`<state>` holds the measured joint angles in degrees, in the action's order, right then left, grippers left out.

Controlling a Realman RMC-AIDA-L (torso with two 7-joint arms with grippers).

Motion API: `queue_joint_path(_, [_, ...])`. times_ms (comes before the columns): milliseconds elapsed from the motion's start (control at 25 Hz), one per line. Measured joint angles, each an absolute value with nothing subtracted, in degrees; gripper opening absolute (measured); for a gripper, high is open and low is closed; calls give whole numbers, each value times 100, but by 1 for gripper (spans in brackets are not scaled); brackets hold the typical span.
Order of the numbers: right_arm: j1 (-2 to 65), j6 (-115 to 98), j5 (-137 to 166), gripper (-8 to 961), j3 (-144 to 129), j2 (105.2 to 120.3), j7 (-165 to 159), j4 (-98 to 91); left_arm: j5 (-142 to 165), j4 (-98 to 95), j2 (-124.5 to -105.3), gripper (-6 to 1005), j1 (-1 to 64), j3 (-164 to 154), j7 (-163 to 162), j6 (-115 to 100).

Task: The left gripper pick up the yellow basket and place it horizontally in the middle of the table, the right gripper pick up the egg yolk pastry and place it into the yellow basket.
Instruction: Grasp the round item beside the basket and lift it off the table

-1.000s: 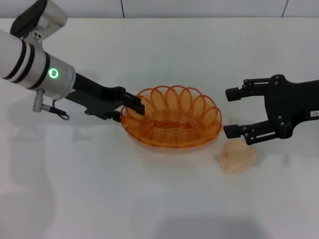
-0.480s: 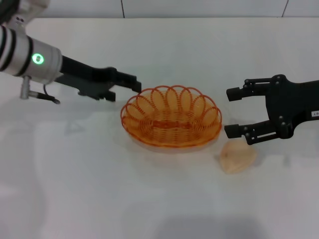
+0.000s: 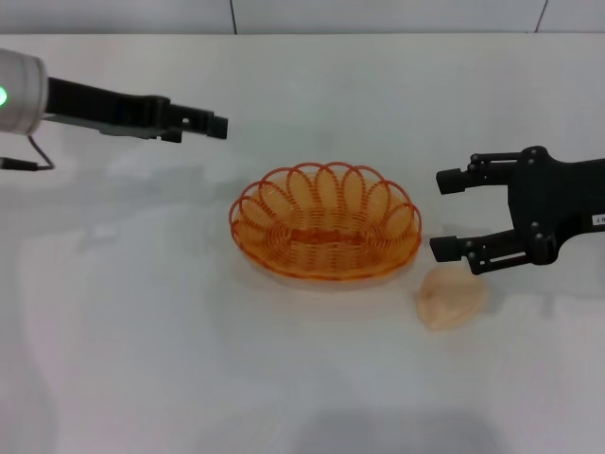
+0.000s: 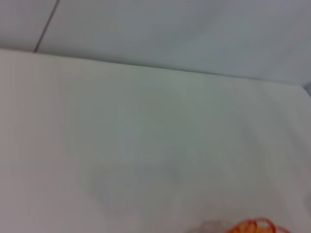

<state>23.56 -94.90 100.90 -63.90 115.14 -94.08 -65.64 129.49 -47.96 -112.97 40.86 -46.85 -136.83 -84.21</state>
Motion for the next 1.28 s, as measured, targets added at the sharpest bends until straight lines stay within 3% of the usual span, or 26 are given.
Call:
queue_joint_path(480, [2292,-9080,10483,807,-6477,11538,-9501,-6555,13093,-5821,-11232,887,3739,-4745,-11809,-9710])
queue_joint_path(1280, [2313,-8681,10867,805,-6690,11526,-9505,-6272,13079,-5666,-11821,887,3523,-5148,-10071,-8679])
